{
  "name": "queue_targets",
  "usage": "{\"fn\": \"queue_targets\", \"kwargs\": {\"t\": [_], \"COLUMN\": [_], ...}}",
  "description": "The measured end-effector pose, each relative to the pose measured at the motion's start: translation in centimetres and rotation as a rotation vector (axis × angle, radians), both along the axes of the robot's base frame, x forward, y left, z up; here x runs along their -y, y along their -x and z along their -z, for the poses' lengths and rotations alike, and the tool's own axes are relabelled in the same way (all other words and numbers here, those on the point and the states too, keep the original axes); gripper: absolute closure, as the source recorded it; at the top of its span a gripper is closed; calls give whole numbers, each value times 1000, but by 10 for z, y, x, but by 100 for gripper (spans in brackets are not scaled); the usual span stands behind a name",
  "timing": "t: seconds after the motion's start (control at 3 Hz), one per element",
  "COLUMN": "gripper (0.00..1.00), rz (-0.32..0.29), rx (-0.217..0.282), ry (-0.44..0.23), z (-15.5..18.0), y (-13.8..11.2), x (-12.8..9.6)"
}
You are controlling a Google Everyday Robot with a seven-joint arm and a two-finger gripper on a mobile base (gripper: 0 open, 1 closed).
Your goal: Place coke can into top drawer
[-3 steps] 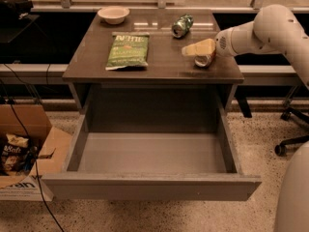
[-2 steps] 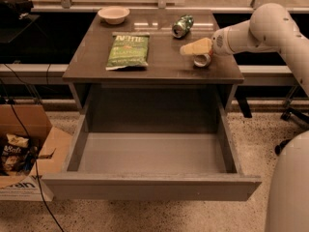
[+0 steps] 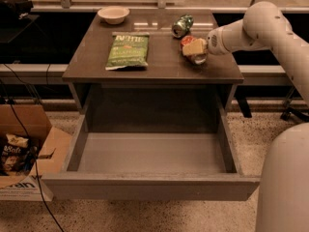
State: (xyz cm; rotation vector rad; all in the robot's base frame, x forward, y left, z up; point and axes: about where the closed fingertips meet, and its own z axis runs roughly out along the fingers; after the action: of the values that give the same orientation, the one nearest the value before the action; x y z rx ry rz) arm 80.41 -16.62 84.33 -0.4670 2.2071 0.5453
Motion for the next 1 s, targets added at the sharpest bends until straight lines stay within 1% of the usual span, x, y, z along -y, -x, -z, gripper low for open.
{"fn": "queue_targets", "kwargs": {"t": [0.33,0.67,1.0], "gripper": [84,100,100], "rz": [-29,-124,-276], "rx": [22,103,184], "ry": [39,80,85], "z": [-14,-52,-76], "y": [5,29,60], "x": [-6,-20,-38]}}
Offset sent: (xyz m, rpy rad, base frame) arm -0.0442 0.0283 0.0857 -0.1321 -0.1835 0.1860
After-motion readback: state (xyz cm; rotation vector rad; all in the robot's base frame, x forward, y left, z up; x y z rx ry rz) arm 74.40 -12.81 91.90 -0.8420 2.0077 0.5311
